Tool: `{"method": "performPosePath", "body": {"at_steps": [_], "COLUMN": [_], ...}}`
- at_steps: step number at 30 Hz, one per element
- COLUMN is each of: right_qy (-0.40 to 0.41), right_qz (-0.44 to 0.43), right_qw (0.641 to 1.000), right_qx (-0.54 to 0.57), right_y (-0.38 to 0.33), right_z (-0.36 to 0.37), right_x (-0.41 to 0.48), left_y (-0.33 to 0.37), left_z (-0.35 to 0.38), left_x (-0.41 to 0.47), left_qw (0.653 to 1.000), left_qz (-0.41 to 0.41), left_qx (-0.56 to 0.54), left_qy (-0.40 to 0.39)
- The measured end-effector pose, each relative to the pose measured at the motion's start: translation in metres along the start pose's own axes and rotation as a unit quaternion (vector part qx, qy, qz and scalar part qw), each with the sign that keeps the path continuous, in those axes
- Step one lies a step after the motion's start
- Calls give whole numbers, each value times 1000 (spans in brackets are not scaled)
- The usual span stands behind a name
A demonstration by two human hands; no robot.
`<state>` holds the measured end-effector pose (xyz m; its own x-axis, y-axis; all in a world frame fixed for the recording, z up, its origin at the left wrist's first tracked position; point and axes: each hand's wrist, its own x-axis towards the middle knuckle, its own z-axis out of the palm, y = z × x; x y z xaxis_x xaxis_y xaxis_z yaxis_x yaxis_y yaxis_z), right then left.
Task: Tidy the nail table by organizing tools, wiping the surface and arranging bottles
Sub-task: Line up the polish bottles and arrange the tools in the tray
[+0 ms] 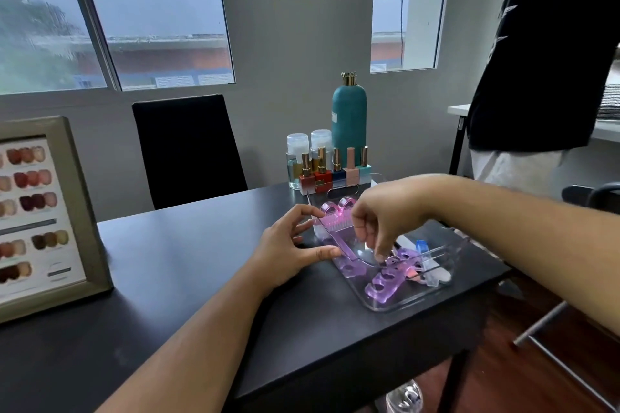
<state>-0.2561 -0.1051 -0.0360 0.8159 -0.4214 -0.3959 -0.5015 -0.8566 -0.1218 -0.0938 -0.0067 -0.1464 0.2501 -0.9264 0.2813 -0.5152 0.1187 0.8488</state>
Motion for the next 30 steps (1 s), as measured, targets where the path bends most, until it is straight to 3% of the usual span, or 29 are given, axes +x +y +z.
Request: {"method": "performPosePath", "body": {"at_steps": [6, 11, 15, 20, 23, 26, 30], "right_qy": [-71, -62, -65, -65, -17, 47, 71], "right_qz": [-6, -28, -45, -56, -57, 7, 83], "right_qw": [992, 988, 994, 986, 974, 971, 980], "right_qx": [-100, -139, -75, 142, 217, 233, 169], "right_y": [-1, 1, 8, 29, 39, 43, 27], "right_z": [9, 23, 17, 4, 4, 7, 8], "right_x": [-10, -3, -4, -10, -8, 3, 22], "left_y": [-1, 0, 0, 0, 2, 1, 1], "left_z": [0, 1, 1, 0, 0, 0, 0], "left_x": [0, 0, 0, 0, 0, 0, 0], "left_qw": [1000, 1000, 1000, 1000, 1000, 1000, 1000], "left_qz": [0, -6, -6, -6, -9, -11, -8], "left_qx": [9, 18, 17, 18, 22, 23, 21], "left_qy": [1, -3, -2, -5, -5, -3, -4]}}
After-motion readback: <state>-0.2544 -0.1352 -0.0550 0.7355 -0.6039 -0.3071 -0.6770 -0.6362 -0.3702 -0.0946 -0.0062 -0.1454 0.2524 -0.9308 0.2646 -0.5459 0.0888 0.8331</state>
